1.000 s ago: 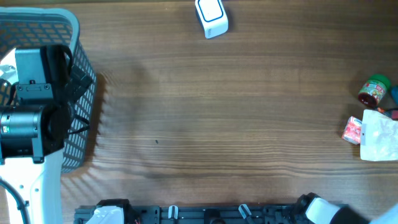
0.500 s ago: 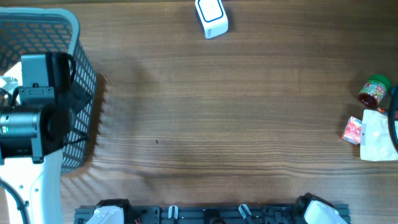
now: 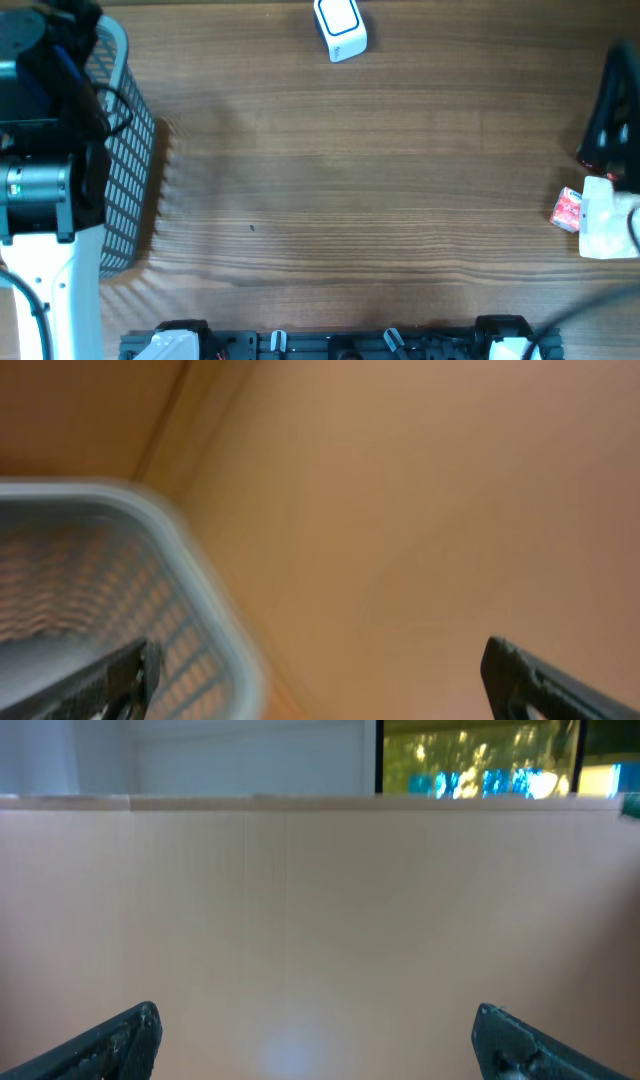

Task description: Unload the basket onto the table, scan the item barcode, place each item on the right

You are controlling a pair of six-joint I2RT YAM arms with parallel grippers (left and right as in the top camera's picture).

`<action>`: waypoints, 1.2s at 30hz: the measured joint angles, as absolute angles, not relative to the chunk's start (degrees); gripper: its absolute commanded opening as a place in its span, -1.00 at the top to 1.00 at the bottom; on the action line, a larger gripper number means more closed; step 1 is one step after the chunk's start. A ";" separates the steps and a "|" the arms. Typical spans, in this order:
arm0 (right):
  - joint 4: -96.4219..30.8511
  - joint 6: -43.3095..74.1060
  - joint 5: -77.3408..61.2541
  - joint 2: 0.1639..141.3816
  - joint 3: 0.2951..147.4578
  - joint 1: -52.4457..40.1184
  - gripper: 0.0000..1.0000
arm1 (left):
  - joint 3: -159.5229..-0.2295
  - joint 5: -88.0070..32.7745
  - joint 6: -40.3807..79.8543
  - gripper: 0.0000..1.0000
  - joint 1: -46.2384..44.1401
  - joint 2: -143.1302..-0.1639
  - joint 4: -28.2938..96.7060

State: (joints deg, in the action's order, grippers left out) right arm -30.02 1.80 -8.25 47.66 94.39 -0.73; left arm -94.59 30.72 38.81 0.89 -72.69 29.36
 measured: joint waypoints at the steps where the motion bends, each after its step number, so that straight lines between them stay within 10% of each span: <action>1: -31.00 1.26 -7.35 45.19 91.88 -1.37 -1.00 | -94.65 30.72 38.17 -1.00 0.91 -73.03 27.05; 16: -34.22 -4.21 3.33 14.04 76.20 3.79 -0.99 | -50.33 18.26 22.74 -1.00 3.20 -25.08 14.79; 36: -33.76 6.48 -2.94 1.74 81.84 10.07 -1.00 | -51.31 4.40 26.87 -1.00 4.43 -0.73 14.68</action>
State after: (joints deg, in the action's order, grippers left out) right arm -33.76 6.48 -2.94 1.74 81.84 10.07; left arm -51.31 4.40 26.87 4.43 -0.73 14.68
